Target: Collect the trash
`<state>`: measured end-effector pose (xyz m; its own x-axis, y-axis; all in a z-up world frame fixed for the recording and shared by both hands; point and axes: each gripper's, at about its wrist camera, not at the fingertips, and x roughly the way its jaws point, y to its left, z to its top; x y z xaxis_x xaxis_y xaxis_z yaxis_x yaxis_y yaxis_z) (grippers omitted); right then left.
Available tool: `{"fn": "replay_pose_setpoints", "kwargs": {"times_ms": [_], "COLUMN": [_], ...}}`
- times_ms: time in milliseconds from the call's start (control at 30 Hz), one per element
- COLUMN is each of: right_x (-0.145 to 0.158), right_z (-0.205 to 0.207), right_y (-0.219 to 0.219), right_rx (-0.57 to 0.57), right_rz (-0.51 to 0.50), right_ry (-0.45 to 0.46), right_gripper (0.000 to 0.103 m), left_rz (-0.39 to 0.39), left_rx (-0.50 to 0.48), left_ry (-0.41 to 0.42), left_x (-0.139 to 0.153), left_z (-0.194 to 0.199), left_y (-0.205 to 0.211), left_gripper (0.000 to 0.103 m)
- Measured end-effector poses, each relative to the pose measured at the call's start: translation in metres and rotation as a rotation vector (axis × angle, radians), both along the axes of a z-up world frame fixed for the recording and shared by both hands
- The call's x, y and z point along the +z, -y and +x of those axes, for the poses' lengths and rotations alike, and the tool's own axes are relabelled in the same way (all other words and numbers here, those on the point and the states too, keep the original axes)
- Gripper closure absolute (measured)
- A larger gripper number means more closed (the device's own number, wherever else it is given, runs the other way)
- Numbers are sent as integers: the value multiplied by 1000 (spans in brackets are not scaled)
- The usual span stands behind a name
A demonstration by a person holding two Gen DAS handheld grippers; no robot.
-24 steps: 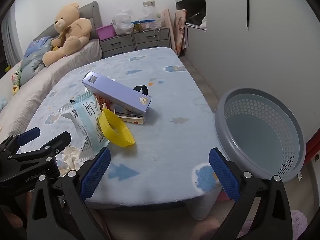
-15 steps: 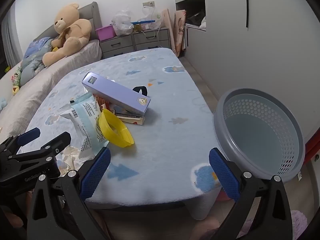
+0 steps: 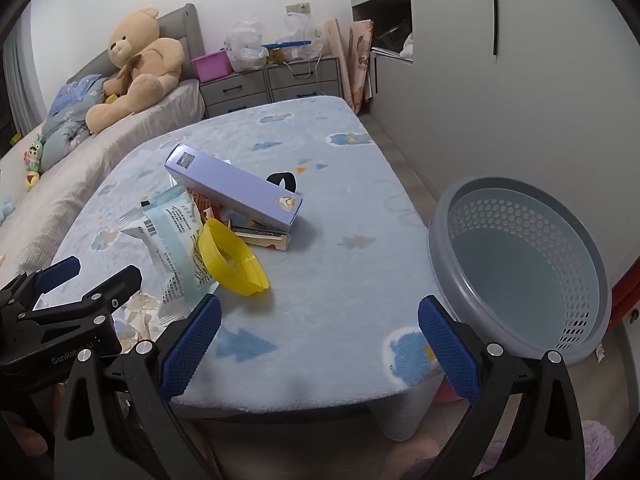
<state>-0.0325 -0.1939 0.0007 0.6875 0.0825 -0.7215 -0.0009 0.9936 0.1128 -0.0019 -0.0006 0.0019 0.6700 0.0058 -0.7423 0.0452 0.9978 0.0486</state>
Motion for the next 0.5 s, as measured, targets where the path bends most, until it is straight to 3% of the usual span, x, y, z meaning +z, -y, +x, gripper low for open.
{"fn": "replay_pose_setpoints", "kwargs": {"times_ms": [500], "right_x": [0], "right_z": [1], "right_y": [-1], "right_rx": [-3], "right_rz": [4], "right_ry": [3], "right_gripper": [6], "left_rz": [7], "left_rx": [10], "left_ry": [2], "left_x": [-3], "left_z": [1], "left_y": [-6], "left_gripper": [8]}}
